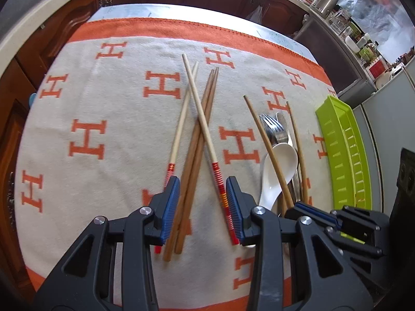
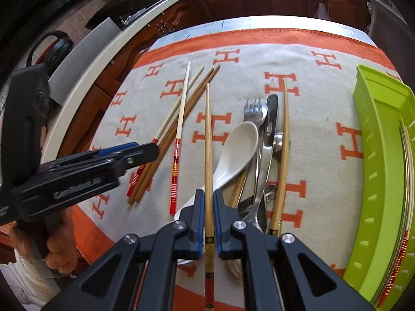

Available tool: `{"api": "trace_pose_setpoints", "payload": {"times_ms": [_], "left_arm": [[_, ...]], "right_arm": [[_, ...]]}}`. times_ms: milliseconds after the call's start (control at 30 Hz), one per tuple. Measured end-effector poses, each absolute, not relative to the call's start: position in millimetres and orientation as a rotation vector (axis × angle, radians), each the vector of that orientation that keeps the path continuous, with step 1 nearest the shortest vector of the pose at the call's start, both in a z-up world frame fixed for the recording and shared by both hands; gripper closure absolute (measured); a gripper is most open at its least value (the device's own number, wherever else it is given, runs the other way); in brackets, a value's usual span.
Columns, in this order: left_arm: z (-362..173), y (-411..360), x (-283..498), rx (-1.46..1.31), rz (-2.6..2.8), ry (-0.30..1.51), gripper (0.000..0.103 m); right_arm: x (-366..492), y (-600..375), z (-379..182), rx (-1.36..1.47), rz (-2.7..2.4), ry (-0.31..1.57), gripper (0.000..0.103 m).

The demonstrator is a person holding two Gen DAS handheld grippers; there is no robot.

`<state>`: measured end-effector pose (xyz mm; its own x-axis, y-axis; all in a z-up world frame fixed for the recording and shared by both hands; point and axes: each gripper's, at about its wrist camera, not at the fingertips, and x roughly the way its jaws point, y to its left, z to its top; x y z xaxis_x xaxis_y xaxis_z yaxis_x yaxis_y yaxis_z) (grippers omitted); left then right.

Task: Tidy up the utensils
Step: 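Grasp a red-banded chopstick with the left tool while the right tool grasps a wooden chopstick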

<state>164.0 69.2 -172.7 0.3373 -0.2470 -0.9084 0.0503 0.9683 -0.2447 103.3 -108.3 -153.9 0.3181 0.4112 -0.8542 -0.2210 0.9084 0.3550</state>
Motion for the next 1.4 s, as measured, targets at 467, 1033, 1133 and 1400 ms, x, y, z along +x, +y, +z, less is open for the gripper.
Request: {"api": "trace_pose_setpoints", "payload": {"times_ms": [467, 1033, 1133, 1400], "left_arm": [[-188.8, 50.8, 191.9, -0.221, -0.135, 1.294, 0.076], [-188.6, 33.2, 189.5, -0.154, -0.119, 1.307, 0.085], [-194.7, 31.3, 190.1, -0.149, -0.115, 1.326, 0.085], [-197.5, 20.7, 188.8, -0.081, -0.075, 1.287, 0.099]], "right_arm": [[103.6, -134.7, -146.3, 0.301, 0.445, 1.145, 0.097], [101.5, -156.2, -146.6, 0.371, 0.447, 1.124, 0.097], [101.5, -159.3, -148.1, 0.385, 0.447, 1.124, 0.097], [100.2, -165.2, -150.6, 0.411, 0.444, 1.119, 0.097]]}}
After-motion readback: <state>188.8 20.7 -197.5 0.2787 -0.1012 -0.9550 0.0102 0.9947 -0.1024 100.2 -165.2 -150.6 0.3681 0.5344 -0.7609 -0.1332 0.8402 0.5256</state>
